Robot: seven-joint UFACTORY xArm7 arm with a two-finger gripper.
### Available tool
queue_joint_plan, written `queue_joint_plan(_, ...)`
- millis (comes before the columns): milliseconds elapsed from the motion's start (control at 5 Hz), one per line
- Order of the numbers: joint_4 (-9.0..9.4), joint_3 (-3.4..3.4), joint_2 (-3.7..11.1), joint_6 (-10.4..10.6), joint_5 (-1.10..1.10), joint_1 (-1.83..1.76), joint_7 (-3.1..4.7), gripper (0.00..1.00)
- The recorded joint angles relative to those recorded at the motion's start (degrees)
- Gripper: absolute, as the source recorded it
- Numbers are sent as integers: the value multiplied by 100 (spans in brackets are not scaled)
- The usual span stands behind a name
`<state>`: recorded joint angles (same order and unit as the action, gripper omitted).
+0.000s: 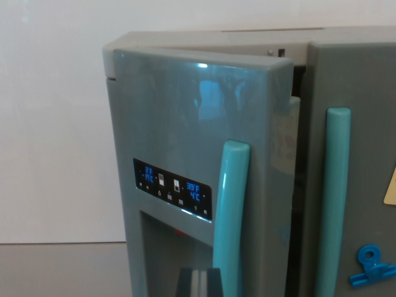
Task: Close fridge door
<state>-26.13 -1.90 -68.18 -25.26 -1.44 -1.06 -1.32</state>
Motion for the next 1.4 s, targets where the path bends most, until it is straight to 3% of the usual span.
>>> queue_joint_plan(600,0,0,65,0,0,0,0,100)
queue_joint_plan(800,-8,0,243,0,0,0,0,100)
queue_joint_plan(1000,-8,0,243,0,0,0,0,100)
queue_joint_plan(1200,-37,-4,504,0,0,0,0,100)
queue_joint_plan(1400,-37,-4,504,0,0,0,0,100)
